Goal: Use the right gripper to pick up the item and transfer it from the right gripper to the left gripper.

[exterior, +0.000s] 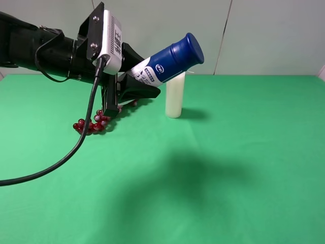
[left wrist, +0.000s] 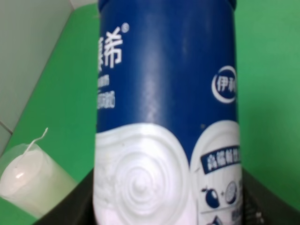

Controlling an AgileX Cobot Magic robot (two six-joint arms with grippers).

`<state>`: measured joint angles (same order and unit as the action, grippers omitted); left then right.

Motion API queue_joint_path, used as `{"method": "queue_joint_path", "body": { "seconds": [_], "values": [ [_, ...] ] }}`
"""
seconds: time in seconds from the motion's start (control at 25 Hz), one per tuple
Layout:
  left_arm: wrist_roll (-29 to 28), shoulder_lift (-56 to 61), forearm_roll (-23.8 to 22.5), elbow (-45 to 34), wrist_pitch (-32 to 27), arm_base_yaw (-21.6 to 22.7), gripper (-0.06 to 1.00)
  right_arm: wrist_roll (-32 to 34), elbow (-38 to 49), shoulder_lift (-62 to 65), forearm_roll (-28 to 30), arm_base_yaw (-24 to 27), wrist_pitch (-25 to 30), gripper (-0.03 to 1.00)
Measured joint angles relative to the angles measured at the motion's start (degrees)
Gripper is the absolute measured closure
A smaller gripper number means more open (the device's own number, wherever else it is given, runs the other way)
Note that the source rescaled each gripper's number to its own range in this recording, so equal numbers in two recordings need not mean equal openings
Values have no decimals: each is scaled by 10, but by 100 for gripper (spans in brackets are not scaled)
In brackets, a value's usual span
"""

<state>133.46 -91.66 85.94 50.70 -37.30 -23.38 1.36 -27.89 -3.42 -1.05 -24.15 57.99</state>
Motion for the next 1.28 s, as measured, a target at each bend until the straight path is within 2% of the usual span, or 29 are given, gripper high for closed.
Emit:
{"method": "queue_joint_path", "body": {
  "seconds": [0.48, 0.8, 1.04, 1.16, 1.28],
  "values": [
    [0, 0, 0, 0, 1, 0, 94, -1, 0, 0, -1, 10, 0, -3],
    [0, 0, 0, 0, 1, 0, 94, 0, 0, 0, -1, 147, 0, -3],
    [0, 0, 0, 0, 1, 0, 94, 0, 0, 0, -1, 230, 0, -3],
    [0, 0, 0, 0, 1, 0, 94, 0, 0, 0, -2, 256, 0, -3],
    [0, 0, 0, 0, 2, 0, 94, 0, 0, 0, -3, 260, -2, -3]
  ]
}}
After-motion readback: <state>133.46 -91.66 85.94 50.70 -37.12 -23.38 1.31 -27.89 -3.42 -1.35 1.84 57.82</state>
